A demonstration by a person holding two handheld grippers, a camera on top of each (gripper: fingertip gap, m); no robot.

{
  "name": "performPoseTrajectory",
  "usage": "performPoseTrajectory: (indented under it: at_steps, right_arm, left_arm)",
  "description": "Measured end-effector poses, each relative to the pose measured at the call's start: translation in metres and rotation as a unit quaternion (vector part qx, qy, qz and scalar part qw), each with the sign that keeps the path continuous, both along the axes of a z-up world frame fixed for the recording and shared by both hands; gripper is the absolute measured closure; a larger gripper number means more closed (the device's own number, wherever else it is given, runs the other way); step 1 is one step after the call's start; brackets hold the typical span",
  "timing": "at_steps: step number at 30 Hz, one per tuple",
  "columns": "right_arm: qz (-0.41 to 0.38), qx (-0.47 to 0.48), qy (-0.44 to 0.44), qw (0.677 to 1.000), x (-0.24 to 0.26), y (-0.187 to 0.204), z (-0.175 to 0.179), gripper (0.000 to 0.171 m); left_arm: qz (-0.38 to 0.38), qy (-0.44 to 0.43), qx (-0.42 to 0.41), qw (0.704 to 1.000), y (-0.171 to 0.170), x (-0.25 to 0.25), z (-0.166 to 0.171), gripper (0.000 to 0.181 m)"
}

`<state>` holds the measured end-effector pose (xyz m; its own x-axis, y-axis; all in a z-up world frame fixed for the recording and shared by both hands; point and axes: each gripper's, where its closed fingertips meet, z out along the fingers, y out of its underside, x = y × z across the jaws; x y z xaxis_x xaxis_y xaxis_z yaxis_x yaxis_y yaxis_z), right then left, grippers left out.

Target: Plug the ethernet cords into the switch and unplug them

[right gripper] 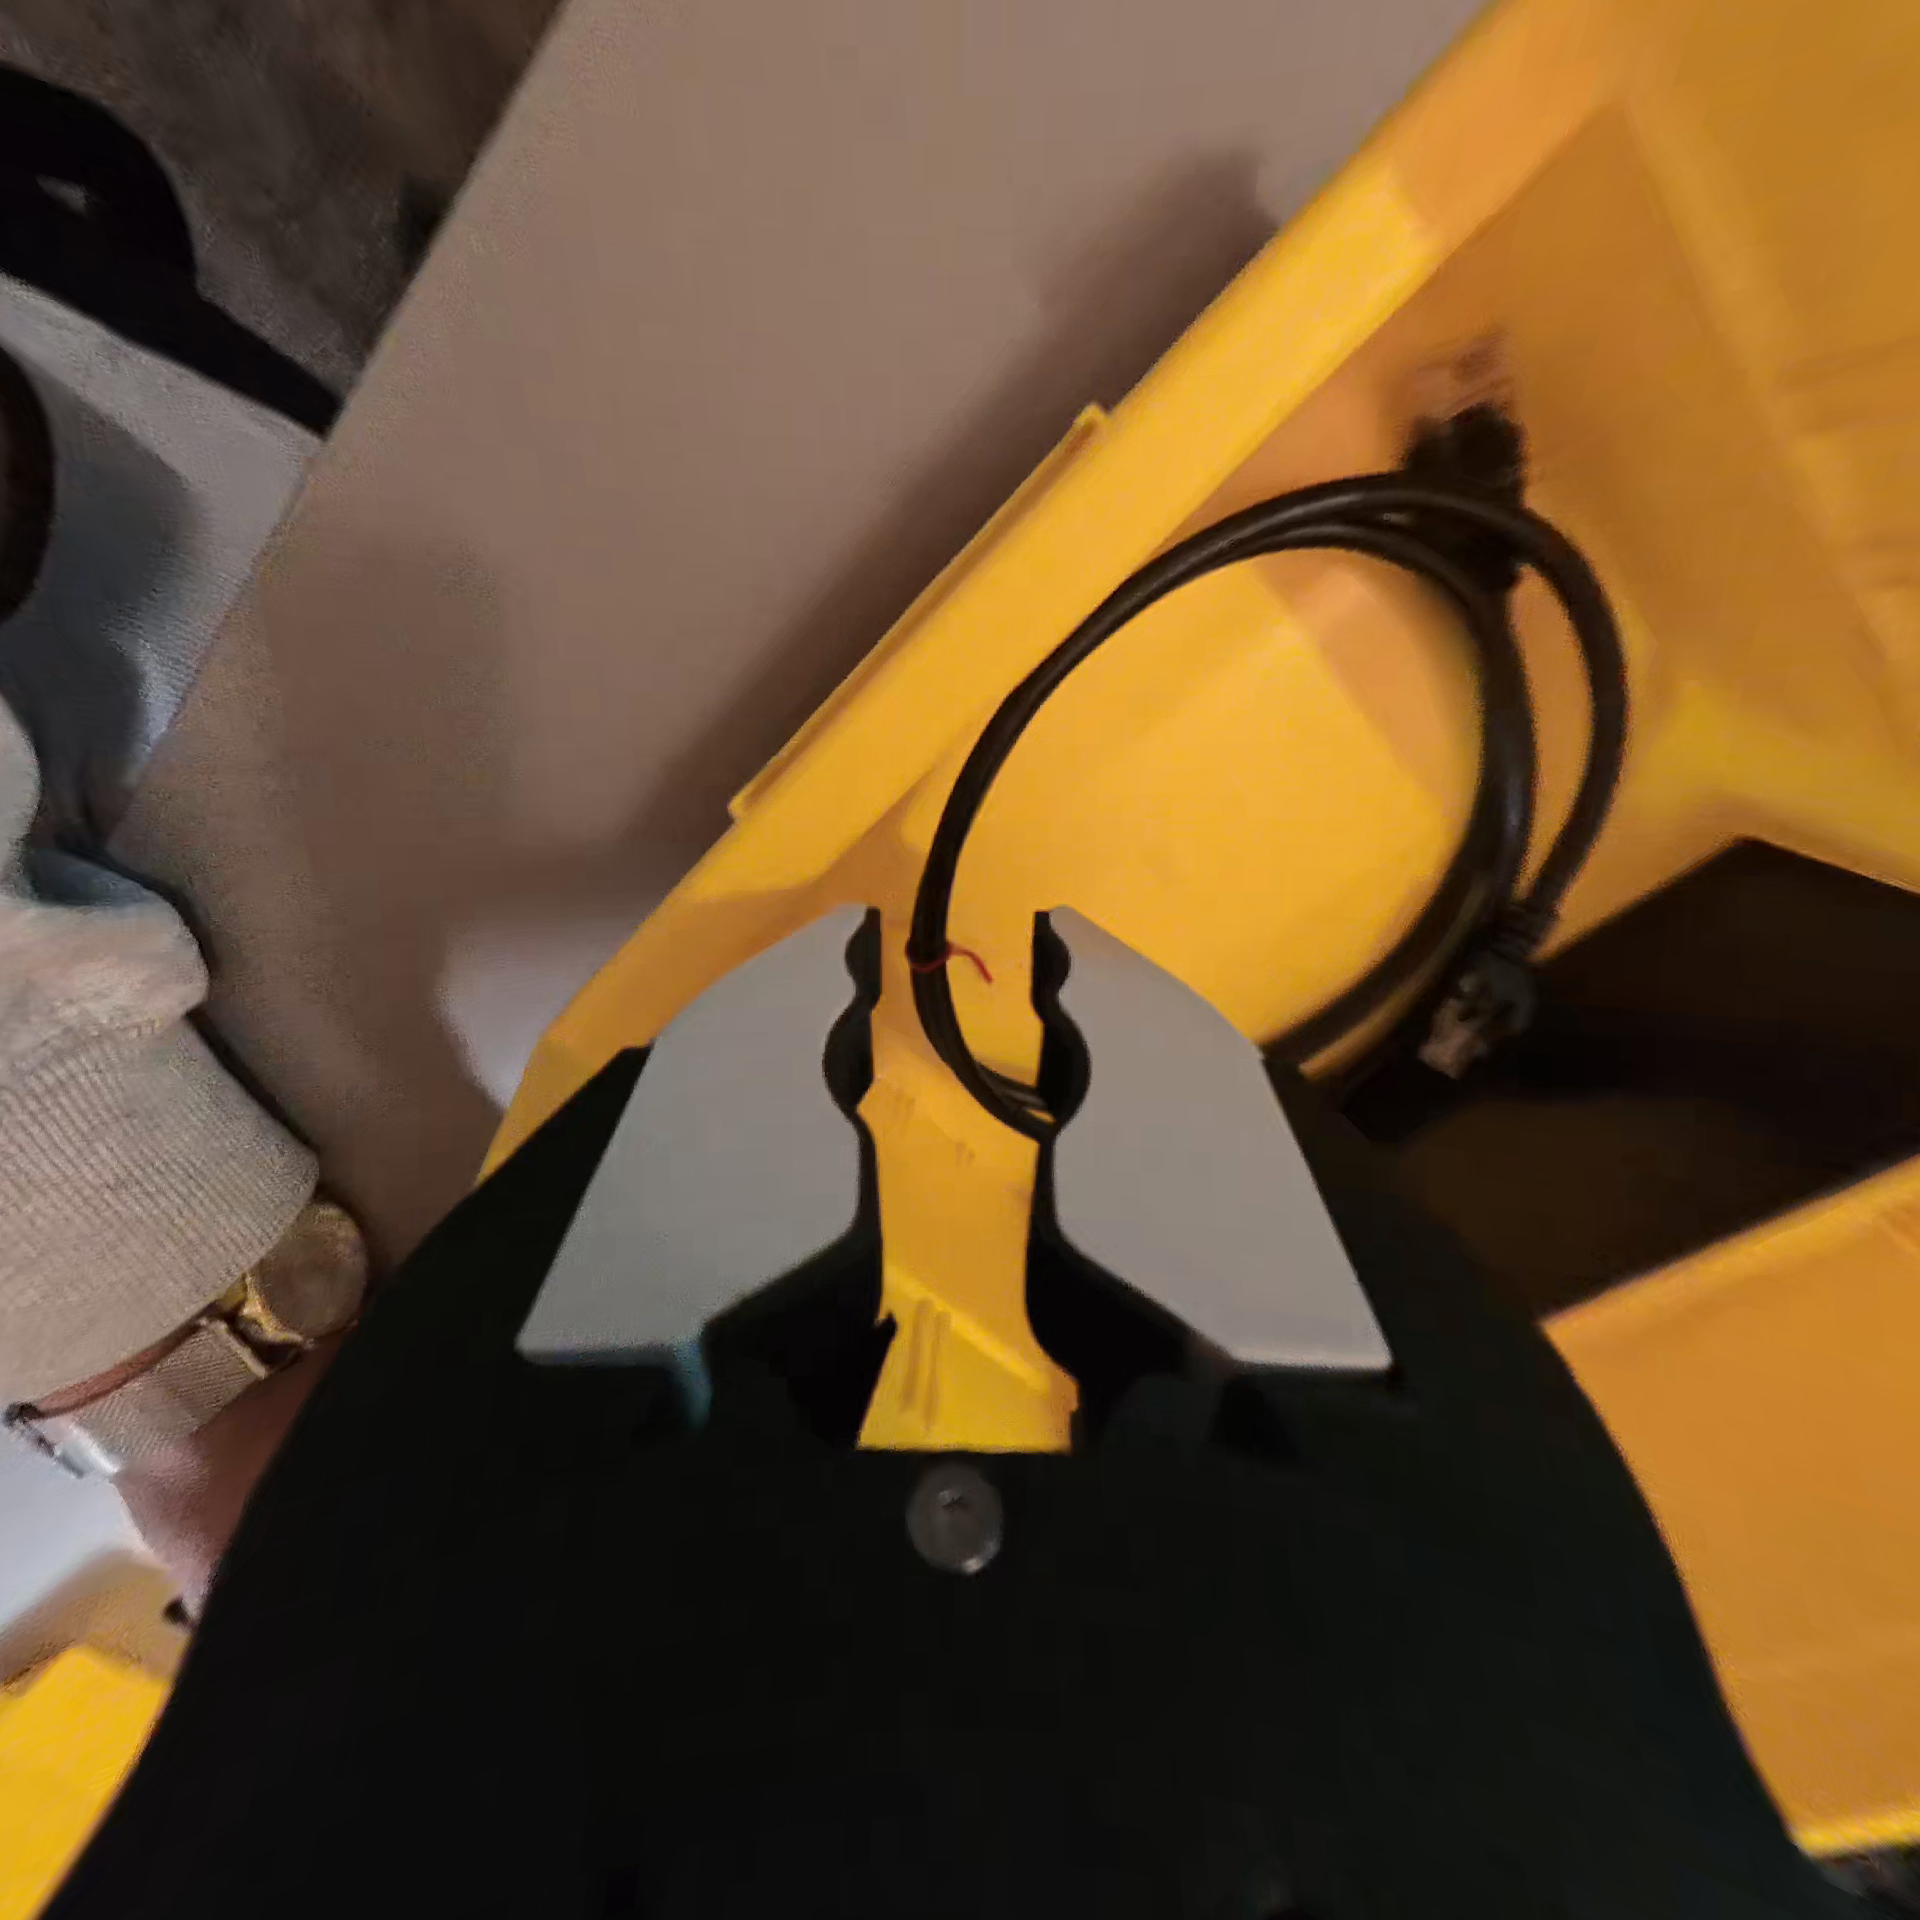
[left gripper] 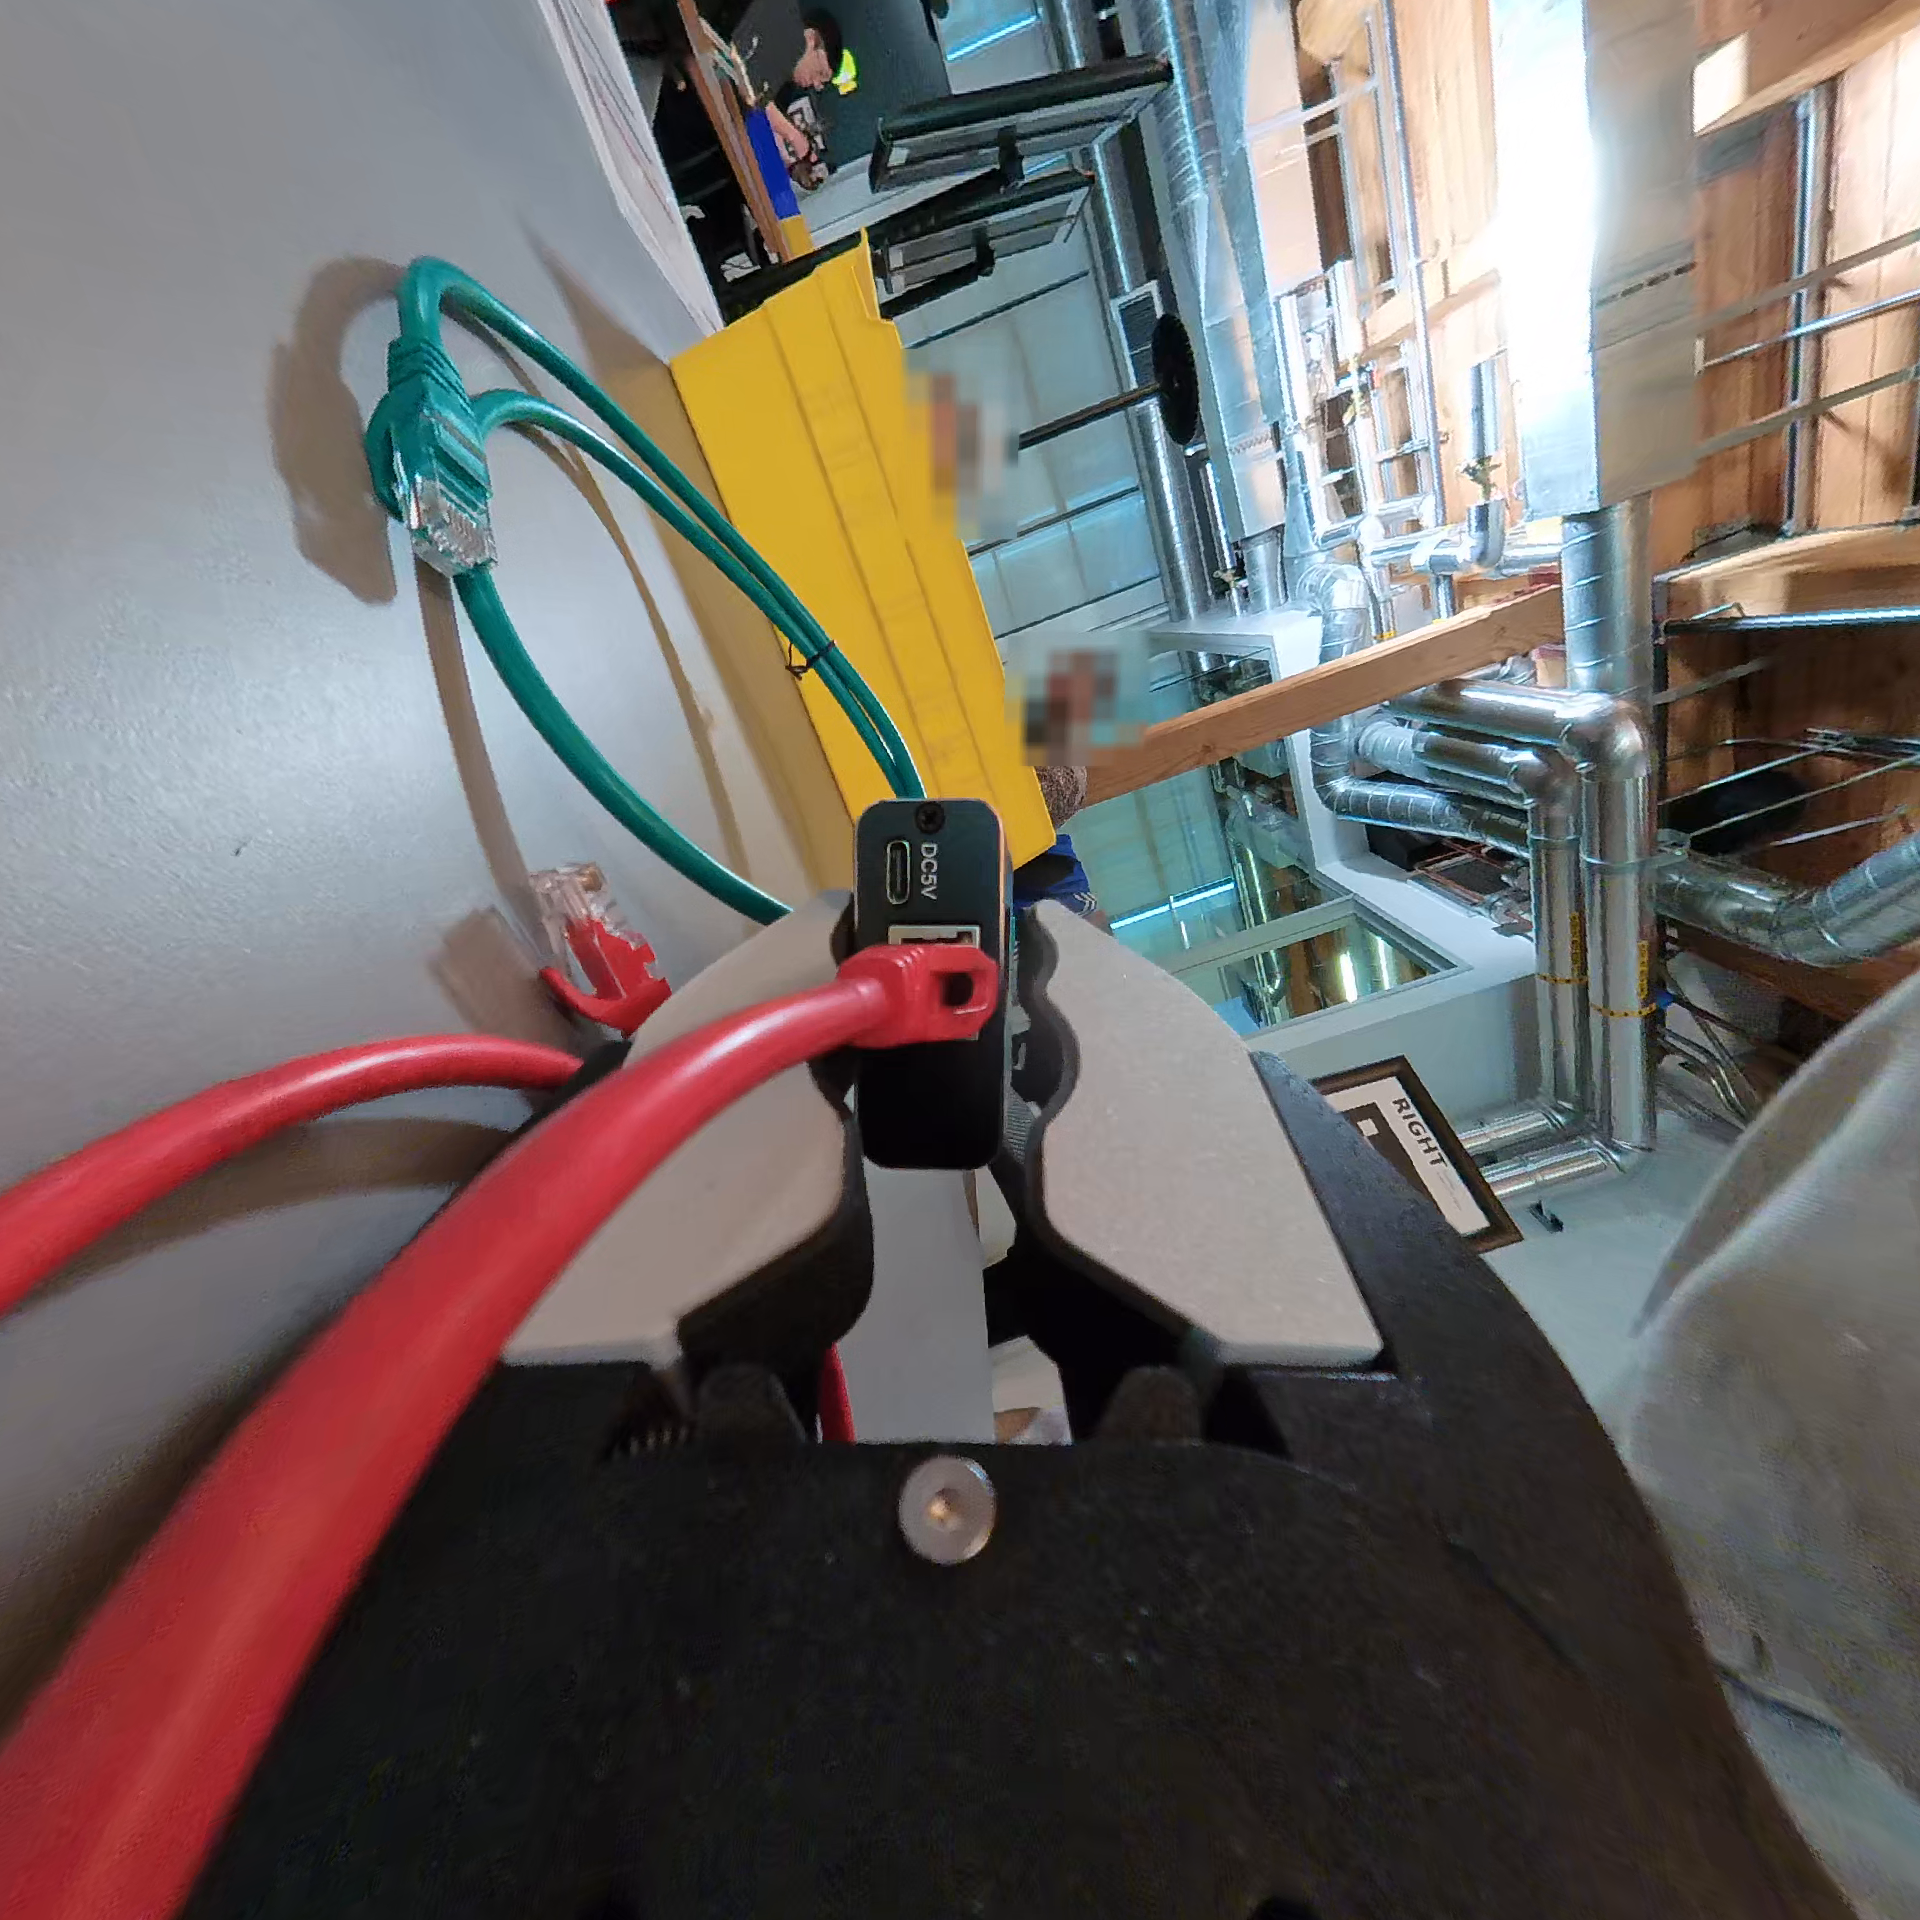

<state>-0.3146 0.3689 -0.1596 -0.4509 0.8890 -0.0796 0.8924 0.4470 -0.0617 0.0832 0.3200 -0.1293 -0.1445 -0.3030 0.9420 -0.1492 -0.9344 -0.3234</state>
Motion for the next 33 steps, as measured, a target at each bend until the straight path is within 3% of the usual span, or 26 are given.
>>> performPoseTrajectory:
  at_steps: [1, 3, 5, 8, 14, 19, 22, 26, 29, 33]
  right_arm:
    - [0.004, 0.001, -0.02, 1.0, 0.001, 0.001, -0.008, 0.143]
    - [0.019, 0.004, -0.047, 0.999, 0.002, 0.001, -0.02, 0.144]
    - [0.028, -0.005, -0.059, 0.998, 0.003, -0.002, -0.023, 0.159]
    - [0.027, 0.026, -0.013, 0.999, -0.004, 0.006, -0.002, 0.163]
    - [-0.022, 0.086, 0.194, 0.977, 0.006, 0.027, 0.131, 0.165]
    - [-0.082, 0.136, 0.326, 0.932, 0.081, 0.009, 0.241, 0.165]
    - [-0.159, 0.136, 0.401, 0.892, 0.143, -0.015, 0.282, 0.165]
    - [-0.31, 0.051, 0.479, 0.819, 0.226, -0.063, 0.302, 0.165]
    - [-0.418, -0.01, 0.518, 0.746, 0.282, -0.1, 0.295, 0.165]
    - [-0.529, -0.094, 0.52, 0.664, 0.332, -0.148, 0.256, 0.166]
  left_arm:
    - [0.001, 0.0, 0.003, 1.0, 0.0, 0.001, 0.0, 0.155]
    - [0.0, 0.002, 0.01, 1.0, 0.0, 0.002, 0.0, 0.155]
    - [-0.006, 0.007, 0.013, 1.0, -0.001, 0.004, -0.001, 0.155]
    - [-0.007, 0.005, 0.011, 1.0, -0.001, 0.003, -0.001, 0.154]
    - [0.0, -0.01, -0.01, 1.0, 0.004, 0.001, 0.002, 0.153]
    - [0.001, -0.015, -0.018, 1.0, 0.005, 0.001, 0.003, 0.152]
    - [0.002, -0.015, -0.017, 1.0, 0.005, 0.0, 0.003, 0.152]
    - [0.006, -0.014, -0.012, 1.0, 0.006, 0.0, 0.003, 0.152]
    - [0.011, -0.013, -0.006, 1.0, 0.006, 0.0, 0.003, 0.153]
    - [0.024, -0.006, 0.01, 1.0, 0.007, 0.0, 0.002, 0.153]
